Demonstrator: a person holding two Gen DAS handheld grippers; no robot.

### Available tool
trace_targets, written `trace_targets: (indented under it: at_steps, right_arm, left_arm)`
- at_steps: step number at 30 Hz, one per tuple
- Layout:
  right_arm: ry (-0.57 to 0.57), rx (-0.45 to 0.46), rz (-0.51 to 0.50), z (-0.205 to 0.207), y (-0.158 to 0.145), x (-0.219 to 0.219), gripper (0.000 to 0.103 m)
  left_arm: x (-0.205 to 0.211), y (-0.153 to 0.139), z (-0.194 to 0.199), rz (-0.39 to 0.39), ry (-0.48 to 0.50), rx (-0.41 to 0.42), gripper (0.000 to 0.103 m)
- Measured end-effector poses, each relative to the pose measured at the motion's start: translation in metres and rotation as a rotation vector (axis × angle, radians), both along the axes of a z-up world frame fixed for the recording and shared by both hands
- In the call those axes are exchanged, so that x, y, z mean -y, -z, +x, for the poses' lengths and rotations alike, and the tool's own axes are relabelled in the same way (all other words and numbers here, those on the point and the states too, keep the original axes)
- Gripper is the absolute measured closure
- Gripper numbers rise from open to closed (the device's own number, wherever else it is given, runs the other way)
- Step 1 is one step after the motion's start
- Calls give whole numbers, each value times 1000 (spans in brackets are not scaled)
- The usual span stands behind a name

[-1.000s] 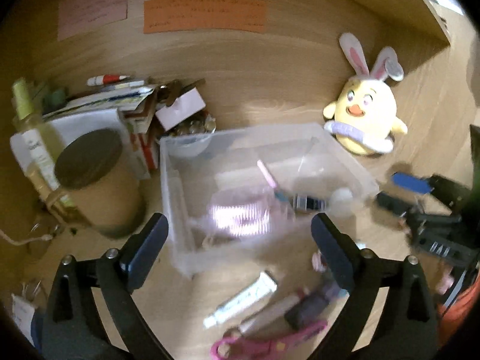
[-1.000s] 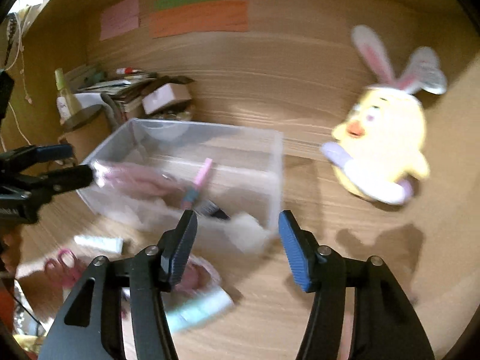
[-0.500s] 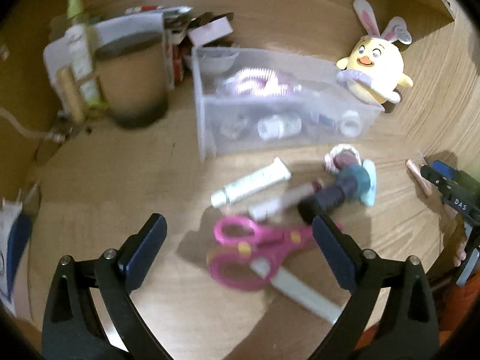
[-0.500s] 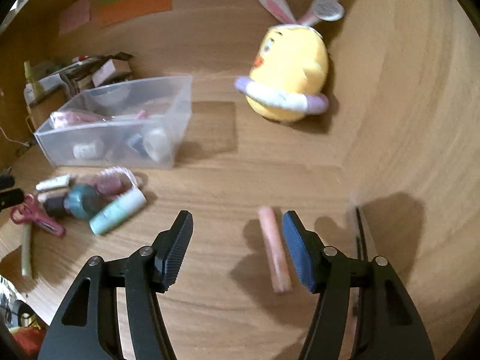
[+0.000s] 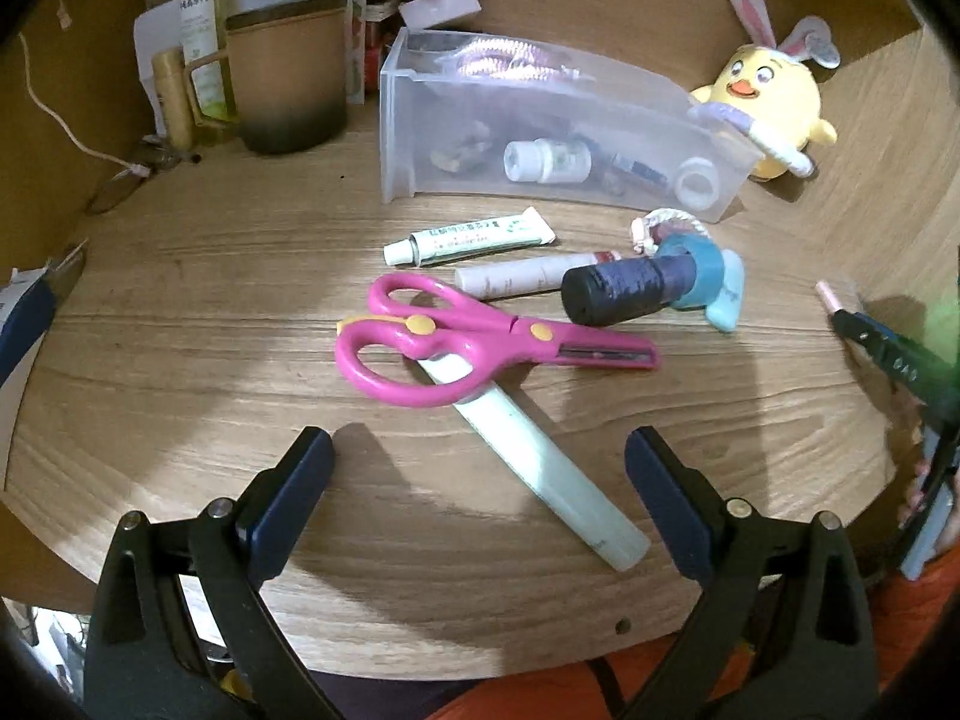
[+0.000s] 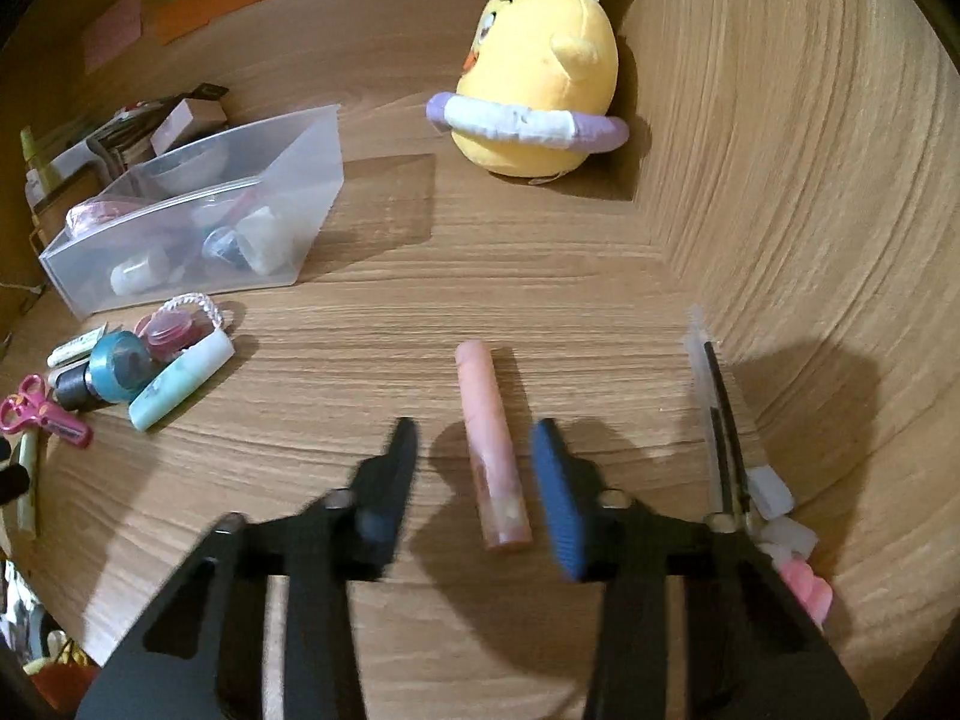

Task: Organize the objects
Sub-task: 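Grasp the peach lip gloss tube with the right tool while the left tool grasps the white tube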

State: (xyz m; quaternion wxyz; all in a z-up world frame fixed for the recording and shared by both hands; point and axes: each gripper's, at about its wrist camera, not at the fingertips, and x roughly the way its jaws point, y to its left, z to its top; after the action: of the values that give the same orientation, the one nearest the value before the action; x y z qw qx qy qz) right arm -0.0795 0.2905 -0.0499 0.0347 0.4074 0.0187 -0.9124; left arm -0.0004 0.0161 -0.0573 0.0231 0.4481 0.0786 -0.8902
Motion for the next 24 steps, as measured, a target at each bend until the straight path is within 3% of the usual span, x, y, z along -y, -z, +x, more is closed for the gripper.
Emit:
trace_targets:
  at_steps: [2, 7, 11, 15, 24]
  right_arm:
    - [-16, 7, -27, -2, 3, 1, 89]
    - [-59, -11, -52, 6, 5, 13, 89]
    - [-101, -22, -59, 15, 6, 29, 89]
    - [-136, -41, -87, 24, 2, 42, 89]
    - [-195, -82, -130, 33, -15, 65, 89]
  left_arm:
    - [-5, 3, -1, -40, -9, -17, 4]
    - [-10, 5, -1, -111, -15, -37, 23]
    - [-1, 3, 2, -110, -22, -46, 47]
    - [6, 1, 6, -119, 6, -63, 84]
    - [35, -1, 2, -56, 5, -60, 88]
